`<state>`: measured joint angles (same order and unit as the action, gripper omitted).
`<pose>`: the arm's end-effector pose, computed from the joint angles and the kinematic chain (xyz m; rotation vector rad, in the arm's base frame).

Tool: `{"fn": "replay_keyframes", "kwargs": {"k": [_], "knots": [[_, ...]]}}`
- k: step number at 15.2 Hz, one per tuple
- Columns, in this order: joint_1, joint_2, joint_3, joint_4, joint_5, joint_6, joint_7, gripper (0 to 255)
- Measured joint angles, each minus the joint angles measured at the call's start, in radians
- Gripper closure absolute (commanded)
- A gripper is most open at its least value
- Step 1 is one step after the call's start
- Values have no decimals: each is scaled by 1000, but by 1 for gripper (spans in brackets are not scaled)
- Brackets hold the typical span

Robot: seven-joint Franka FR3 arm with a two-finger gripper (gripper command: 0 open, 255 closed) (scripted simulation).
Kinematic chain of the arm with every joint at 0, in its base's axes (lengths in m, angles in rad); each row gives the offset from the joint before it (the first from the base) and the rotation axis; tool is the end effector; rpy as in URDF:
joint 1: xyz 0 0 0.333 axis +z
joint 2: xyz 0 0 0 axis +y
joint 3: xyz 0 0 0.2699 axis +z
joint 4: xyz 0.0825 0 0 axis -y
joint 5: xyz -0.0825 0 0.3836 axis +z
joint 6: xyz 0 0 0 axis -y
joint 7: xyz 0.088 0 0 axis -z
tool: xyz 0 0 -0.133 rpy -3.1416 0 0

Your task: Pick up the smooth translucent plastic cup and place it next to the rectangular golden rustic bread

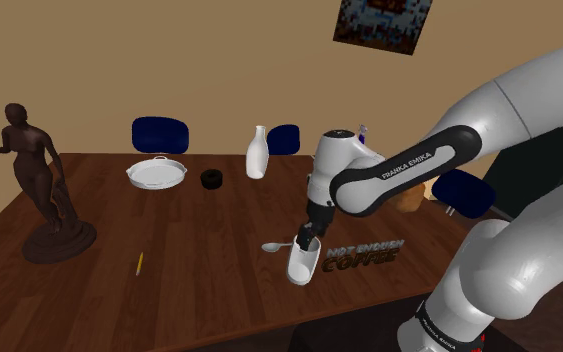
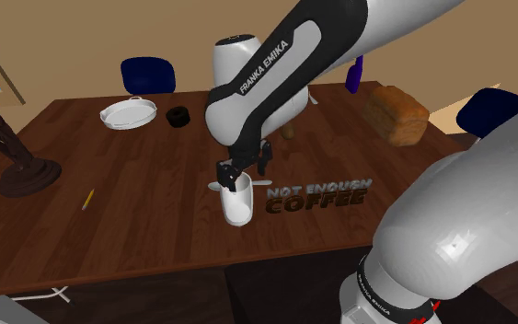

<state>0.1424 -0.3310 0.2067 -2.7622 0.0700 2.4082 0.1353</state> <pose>0.3669 0.1243 0.2407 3.1062 0.2322 -0.0345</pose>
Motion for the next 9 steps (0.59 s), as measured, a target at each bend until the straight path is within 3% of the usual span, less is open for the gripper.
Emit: {"fn": "replay_keyframes", "kwargs": {"k": [6,7,9], "knots": [[0,8,1,-5,-1,14,1,0],[0,8,1,-5,-1,14,1,255],[0,8,1,-5,-1,14,1,255]]}}
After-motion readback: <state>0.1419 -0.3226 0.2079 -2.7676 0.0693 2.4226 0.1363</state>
